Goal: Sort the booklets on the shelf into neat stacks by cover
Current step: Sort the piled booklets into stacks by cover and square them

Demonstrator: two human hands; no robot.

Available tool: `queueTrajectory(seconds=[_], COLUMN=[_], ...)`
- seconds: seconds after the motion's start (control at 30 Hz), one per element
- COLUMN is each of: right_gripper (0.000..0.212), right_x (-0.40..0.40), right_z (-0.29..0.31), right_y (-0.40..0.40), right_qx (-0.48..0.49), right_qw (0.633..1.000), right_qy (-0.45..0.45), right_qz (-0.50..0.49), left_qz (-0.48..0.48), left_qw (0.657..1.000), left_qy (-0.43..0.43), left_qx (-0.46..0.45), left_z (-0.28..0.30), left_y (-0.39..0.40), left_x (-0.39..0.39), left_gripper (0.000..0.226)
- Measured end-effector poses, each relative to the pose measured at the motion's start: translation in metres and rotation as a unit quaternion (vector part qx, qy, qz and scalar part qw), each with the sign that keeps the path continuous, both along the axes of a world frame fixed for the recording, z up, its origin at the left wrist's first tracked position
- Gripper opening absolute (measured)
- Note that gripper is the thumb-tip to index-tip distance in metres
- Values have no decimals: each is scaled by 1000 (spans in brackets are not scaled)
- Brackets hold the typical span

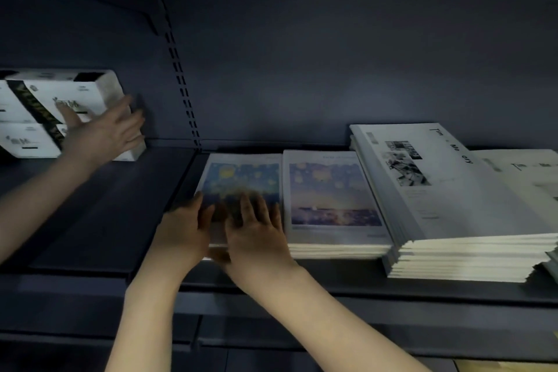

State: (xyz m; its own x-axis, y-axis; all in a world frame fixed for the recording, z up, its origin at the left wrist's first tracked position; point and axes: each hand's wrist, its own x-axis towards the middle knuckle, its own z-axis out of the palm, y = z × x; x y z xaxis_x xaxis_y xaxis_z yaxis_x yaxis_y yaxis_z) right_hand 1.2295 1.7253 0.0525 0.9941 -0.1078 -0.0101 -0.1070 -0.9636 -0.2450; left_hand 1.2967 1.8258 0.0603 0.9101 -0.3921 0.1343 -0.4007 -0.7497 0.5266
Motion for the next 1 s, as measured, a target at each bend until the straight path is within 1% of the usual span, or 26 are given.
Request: queueTrajectory(seconds=[0.07, 0.13, 0.2, 0.27, 0.33, 0.4, 0.5, 0.6, 0.7, 0.8, 0.83, 0.93, 1.0], right_gripper=[76, 70, 61, 56, 54, 51, 54, 60, 63, 59, 58, 63, 66], right_x=[-4, -9, -13, -18, -27, -39, -62, -85, -108, -130, -139, -167, -186], right_z=[-1, 2, 5, 11, 19, 25, 31, 31, 27, 25, 24, 25, 23], right_y=[-1, -4, -6, -10, -19, -34, -64, -98, -127, -154, -163, -193, -214], right_qx=[12, 21, 39, 45, 40, 37, 24, 13, 17, 14, 2, -6, -16], right_qw=[1000, 999, 998, 997, 995, 992, 990, 981, 965, 945, 941, 943, 936], right_qy=[-11, -21, -32, -56, -87, -112, -141, -180, -222, -269, -278, -257, -268], right_qz=[10, 19, 26, 36, 42, 33, -1, -68, -142, -188, -194, -209, -228], left_qz=[4, 19, 45, 64, 61, 43, 7, -30, -74, -114, -129, -172, -189], left_qw=[998, 996, 991, 985, 986, 990, 991, 990, 987, 984, 981, 974, 972], left_qy=[26, 34, 16, -30, -59, -68, -82, -105, -125, -125, -129, -140, -140], left_qx=[52, 85, 121, 158, 141, 112, 104, 86, 65, 58, 57, 38, 24], left_z=[-3, -5, -3, 2, 8, 12, 17, 23, 29, 35, 37, 43, 45], left_y=[-3, -7, -12, -17, -26, -38, -61, -90, -123, -154, -164, -191, -208], left_x=[0, -2, -7, -15, -25, -35, -47, -60, -78, -100, -108, -130, -145], left_gripper=[29, 38, 46, 52, 48, 41, 39, 37, 36, 34, 33, 31, 32])
